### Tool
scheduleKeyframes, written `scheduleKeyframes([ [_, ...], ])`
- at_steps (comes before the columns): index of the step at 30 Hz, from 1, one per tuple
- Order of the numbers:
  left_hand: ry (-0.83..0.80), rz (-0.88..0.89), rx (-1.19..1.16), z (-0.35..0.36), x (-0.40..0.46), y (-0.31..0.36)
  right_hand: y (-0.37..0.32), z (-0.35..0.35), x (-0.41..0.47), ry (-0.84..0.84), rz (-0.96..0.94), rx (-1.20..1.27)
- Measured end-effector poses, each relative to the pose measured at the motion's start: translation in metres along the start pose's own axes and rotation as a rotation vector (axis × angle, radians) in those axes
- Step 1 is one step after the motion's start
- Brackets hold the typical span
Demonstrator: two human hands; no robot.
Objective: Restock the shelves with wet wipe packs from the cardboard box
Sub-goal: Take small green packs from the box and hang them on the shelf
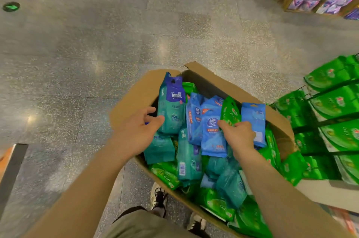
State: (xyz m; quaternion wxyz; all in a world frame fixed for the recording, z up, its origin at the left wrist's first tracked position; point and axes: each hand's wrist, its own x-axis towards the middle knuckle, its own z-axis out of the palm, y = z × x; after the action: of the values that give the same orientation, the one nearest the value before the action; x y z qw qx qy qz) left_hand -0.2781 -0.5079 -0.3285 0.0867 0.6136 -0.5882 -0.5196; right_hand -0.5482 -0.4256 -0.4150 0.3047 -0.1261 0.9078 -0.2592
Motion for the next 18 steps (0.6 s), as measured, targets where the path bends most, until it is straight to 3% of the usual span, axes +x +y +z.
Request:
scheduleKeyframes([
  [5,-0.118,-0.042,-0.037,0.026,0.000,0.000,-0.011,-0.024,-0.034,-0.080,0.004,0.332],
  [9,-0.295,-0.178,-0.365,0.067,-0.008,0.019,-0.016,-0.041,-0.088,-0.187,-0.023,0.394],
  [14,-0.646,-0.314,-0.811,0.110,-0.021,0.042,0.000,-0.048,-0.132,-0.263,-0.154,0.275],
  [18,-0.620,-0.413,-1.018,0.129,-0.025,0.050,0.020,-0.055,-0.139,-0.380,-0.209,0.165],
])
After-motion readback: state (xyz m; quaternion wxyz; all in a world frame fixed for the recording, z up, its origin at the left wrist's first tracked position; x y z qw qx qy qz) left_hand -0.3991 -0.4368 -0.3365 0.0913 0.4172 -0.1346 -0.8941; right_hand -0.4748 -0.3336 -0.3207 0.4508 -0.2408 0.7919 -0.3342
